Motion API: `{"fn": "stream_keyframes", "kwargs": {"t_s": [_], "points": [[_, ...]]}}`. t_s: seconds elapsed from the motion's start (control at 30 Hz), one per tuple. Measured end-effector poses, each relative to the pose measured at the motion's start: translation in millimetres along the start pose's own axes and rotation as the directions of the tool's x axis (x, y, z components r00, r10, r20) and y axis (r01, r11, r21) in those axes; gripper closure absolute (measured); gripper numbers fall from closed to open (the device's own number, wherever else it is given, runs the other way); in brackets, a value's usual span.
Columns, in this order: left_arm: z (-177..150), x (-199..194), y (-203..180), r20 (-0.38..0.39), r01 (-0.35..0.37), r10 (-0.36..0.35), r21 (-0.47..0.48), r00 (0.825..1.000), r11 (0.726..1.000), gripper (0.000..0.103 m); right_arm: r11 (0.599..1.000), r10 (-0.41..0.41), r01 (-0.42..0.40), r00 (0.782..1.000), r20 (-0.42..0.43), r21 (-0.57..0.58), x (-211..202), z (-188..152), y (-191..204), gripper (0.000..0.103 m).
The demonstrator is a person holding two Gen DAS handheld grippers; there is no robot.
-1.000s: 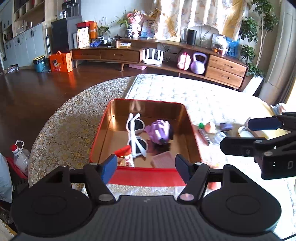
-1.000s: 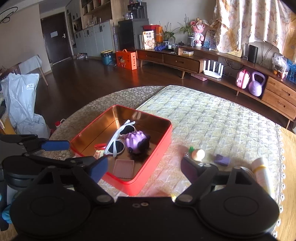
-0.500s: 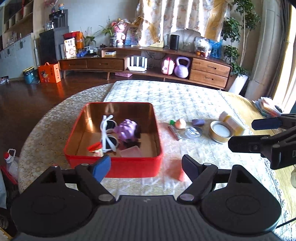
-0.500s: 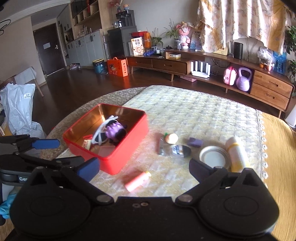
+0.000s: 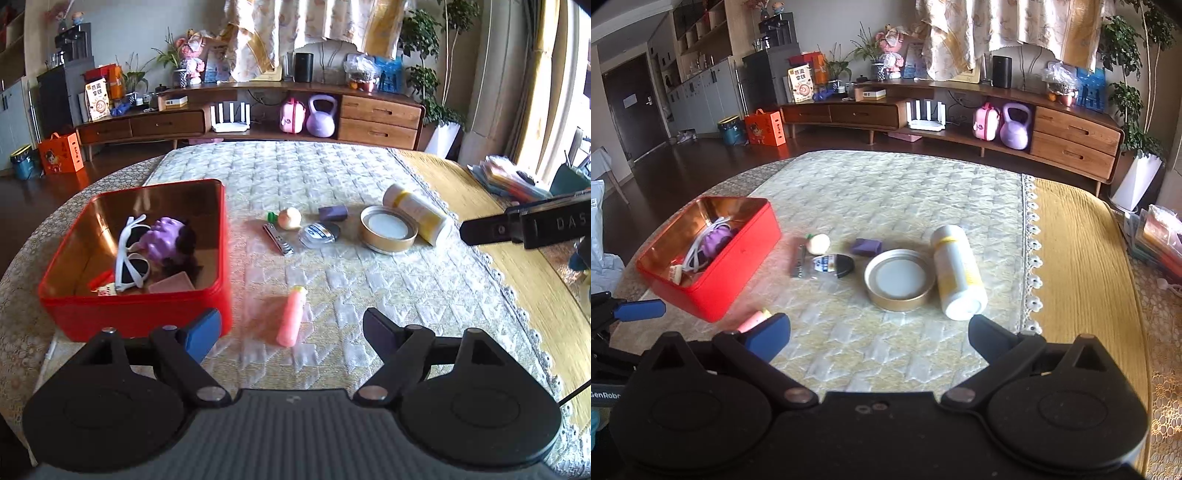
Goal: Organize rigid objects
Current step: 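Withdraw both grippers from the red tin toward the pink tube, then lower the left gripper to the pink tube while the right gripper approaches the white-yellow bottle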
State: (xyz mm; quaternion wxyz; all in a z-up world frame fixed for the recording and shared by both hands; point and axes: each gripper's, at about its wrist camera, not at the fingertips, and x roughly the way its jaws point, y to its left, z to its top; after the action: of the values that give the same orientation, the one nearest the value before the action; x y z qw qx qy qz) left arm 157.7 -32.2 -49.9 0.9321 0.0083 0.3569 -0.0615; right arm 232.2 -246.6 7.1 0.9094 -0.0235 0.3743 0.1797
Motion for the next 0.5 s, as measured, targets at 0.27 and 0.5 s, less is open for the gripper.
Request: {"fn": "stream_keyframes", "kwargs": {"t_s": [0.27,0.5], "points": [[-5,29,-15,-0.025,0.005,-0.003,0.056,1.0,0.998,0.019,0.998,-0.057,0.057,0.998,-0.021,0.024,24,7,-37,0.0],[-5,47,-19,-0.03,0.02,-0.018,0.068,0.999,0.998,0.019,0.995,-0.088,0.09,0.995,-0.047,0.05,53,18,-61,0.003]]}}
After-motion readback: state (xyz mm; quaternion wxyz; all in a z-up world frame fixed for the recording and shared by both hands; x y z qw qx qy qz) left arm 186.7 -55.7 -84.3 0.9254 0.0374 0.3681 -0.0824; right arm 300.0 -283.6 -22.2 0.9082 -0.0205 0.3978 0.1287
